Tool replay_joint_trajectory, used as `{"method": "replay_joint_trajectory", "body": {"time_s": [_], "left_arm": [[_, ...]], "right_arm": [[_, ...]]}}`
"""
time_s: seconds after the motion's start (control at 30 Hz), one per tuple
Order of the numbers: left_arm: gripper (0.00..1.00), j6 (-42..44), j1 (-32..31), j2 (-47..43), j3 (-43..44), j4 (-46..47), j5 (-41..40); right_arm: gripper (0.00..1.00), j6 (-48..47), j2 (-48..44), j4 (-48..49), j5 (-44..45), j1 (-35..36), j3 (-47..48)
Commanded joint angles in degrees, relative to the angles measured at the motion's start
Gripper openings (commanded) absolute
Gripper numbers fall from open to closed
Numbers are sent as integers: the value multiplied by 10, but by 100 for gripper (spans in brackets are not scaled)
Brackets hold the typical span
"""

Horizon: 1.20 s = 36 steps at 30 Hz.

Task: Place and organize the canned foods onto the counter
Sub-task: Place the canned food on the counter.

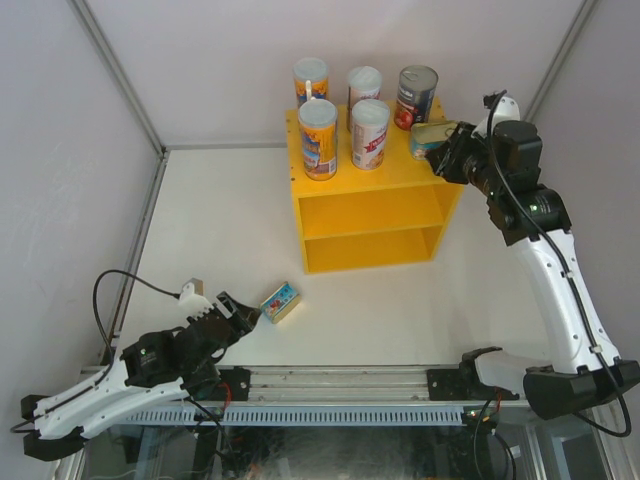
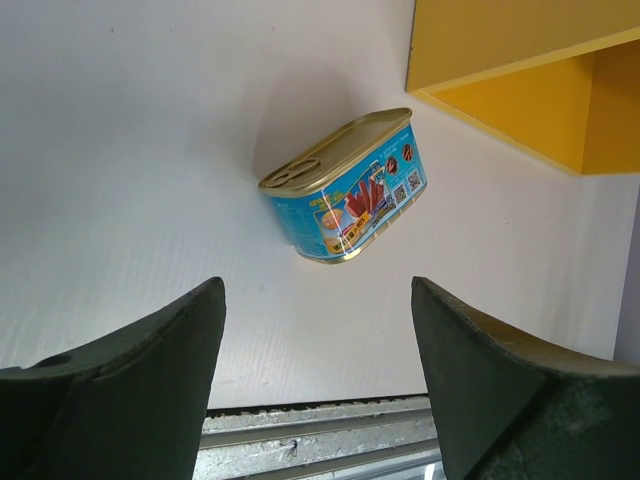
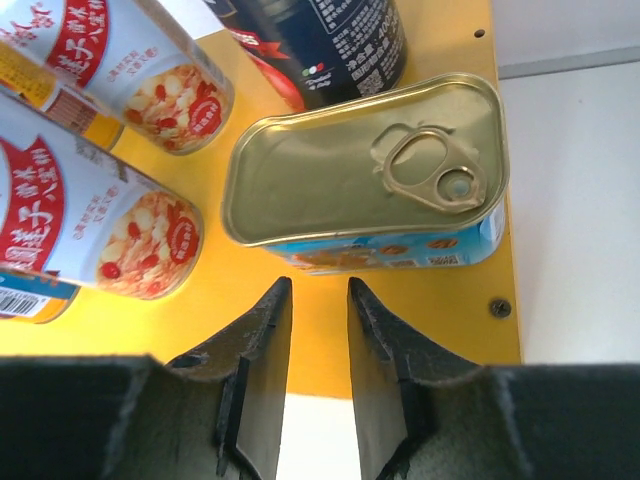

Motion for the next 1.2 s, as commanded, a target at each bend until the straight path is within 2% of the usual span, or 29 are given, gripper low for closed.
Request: {"method": "replay_joint_trajectory", "body": {"time_s": [0.0,0.13,0.3,0.5,0.9,1.17], "left_arm": [[79,-1,2,2,12,10,-19],[79,-2,3,4,10,13,-20],[79,-1,2,9,9,16,-18],[79,-2,2,11,11,18,-17],[79,-2,2,22,19,18,-15],[79,-1,2,24,20,17,-17]], "right_arm": [[29,-13,-47,-6,20,7,11],[32,3,-72,-11,9,-27,7],[38,46,-86,19,-62,-110,-6],[41,109,-74,76,-128,-169,-27],[42,227,-26,217,-169,-208,-80],[42,267,-20,251,-169,-207,-100]]}}
